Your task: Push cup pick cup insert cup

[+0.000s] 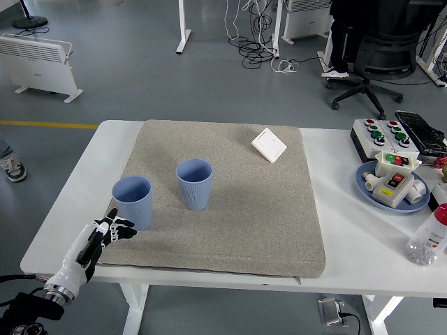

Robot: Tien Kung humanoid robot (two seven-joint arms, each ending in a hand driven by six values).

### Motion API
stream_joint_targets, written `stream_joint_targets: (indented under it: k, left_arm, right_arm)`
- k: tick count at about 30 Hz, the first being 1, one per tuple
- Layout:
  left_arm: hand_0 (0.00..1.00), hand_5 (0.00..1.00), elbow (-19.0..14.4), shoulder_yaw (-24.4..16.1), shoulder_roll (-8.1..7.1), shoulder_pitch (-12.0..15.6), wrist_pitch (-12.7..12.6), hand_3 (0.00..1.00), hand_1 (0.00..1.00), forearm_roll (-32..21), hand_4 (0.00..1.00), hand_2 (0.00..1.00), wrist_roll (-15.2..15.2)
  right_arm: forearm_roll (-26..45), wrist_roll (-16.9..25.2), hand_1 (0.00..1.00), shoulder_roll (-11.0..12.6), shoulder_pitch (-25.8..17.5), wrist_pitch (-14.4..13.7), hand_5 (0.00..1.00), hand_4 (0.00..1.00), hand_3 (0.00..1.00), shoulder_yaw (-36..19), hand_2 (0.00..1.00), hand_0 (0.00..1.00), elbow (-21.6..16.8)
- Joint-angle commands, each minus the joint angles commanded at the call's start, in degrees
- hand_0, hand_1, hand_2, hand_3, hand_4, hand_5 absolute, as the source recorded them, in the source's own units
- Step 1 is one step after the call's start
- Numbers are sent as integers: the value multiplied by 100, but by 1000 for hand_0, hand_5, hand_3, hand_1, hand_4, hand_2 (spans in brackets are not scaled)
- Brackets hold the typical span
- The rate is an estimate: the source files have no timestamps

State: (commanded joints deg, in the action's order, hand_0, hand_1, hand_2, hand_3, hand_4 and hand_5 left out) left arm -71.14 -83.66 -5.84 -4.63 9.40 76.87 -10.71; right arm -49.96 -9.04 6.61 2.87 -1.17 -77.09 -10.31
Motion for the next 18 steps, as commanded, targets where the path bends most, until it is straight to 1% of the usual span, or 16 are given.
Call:
stream_joint_targets:
  k: [2, 3, 6, 8, 14, 15, 18]
  left_arm:
    - [637, 998, 28, 10, -1, -27, -4, 487, 583, 35, 637, 516, -8]
    - [652, 998, 34, 13, -1, -33, -4, 490, 587, 42, 626, 519, -10]
    - [652, 998, 170, 29, 3, -169, -13, 490, 587, 144, 626, 519, -23]
    - [652, 998, 281, 35, -5, -241, -14, 490, 587, 152, 626, 519, -31]
    - [660, 998, 445, 105, -36, -373, -25, 491, 593, 133, 623, 522, -66]
    - [682, 998, 461, 116, -39, -388, -24, 491, 594, 134, 622, 522, -67]
    - [682, 998, 584, 155, -47, -486, -27, 491, 594, 128, 622, 522, -89]
  right_arm:
    - [-4, -1, 636, -1, 1, 0, 485, 82, 560, -3, 667, 756, 0]
    - [-4, -1, 636, -2, 1, 0, 488, 81, 559, -4, 667, 756, 0]
    - [-3, -3, 636, -12, 5, 0, 488, 81, 559, -6, 667, 756, 0]
    - [4, -4, 636, -18, 9, -1, 488, 81, 559, -7, 667, 756, 0]
    - [1, -10, 636, -22, 9, -2, 487, 81, 560, -5, 666, 756, 0]
    - [0, -10, 636, -23, 9, -2, 488, 81, 560, -4, 666, 756, 0]
    - [-14, -11, 636, -23, 10, -2, 488, 81, 560, 1, 666, 756, 0]
